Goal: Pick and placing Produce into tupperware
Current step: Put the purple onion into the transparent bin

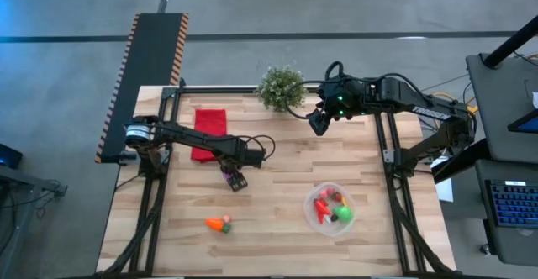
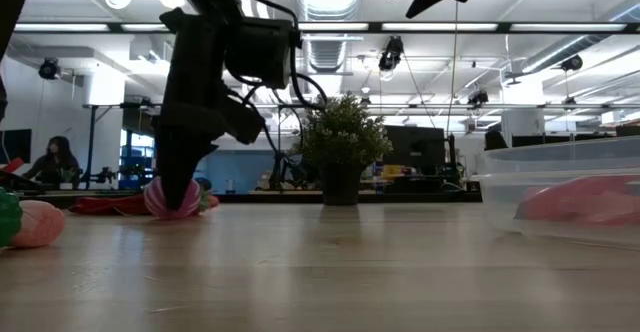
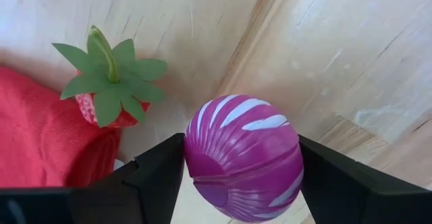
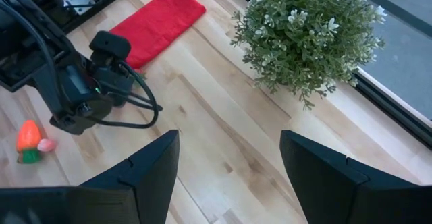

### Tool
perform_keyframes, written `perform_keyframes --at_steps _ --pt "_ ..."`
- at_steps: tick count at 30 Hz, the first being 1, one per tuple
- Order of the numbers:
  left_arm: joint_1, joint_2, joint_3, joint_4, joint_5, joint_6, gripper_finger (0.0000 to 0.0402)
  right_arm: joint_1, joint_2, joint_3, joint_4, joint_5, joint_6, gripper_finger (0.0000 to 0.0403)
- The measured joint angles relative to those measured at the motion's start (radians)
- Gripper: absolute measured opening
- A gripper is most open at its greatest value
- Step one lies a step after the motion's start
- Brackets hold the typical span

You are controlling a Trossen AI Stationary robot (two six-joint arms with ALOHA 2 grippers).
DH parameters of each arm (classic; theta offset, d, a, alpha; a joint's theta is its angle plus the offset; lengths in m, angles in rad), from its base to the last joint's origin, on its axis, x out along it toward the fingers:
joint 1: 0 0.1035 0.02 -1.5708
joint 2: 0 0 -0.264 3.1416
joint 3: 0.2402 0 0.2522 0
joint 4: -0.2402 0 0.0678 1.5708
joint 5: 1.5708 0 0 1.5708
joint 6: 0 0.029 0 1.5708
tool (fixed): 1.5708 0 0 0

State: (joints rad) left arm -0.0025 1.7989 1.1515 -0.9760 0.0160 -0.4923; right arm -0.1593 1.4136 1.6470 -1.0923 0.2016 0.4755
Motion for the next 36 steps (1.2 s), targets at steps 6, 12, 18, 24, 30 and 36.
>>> perform_keyframes --at_steps 6,12,18,24,30,36 --pt "0.000 -0.002 0.000 0.000 -0.011 0.001 0.0207 0.000 0.000 0.000 -0.001 0.000 -0.002 0.0249" --pt "0.000 -0.025 0.010 -0.010 -0.012 0.000 0.0173 0.000 0.000 0.000 -0.004 0.000 -0.004 0.0249" --pt "0.000 -0.108 0.074 -0.023 -0.013 -0.025 0.0171 0.000 0.000 0.000 -0.009 0.000 -0.004 0.0249" --pt "0.000 -0.191 0.167 0.023 -0.014 -0.028 0.0171 -0.001 0.000 0.000 -0.045 0.002 -0.005 0.0249" --pt "0.012 -0.157 0.288 0.104 -0.008 0.005 0.0171 -0.012 -0.037 -0.001 -0.060 0.028 -0.005 0.0249" --pt "0.017 0.018 0.511 0.133 0.040 0.078 0.0171 -0.016 -0.156 0.000 -0.069 0.115 0.090 0.0249"
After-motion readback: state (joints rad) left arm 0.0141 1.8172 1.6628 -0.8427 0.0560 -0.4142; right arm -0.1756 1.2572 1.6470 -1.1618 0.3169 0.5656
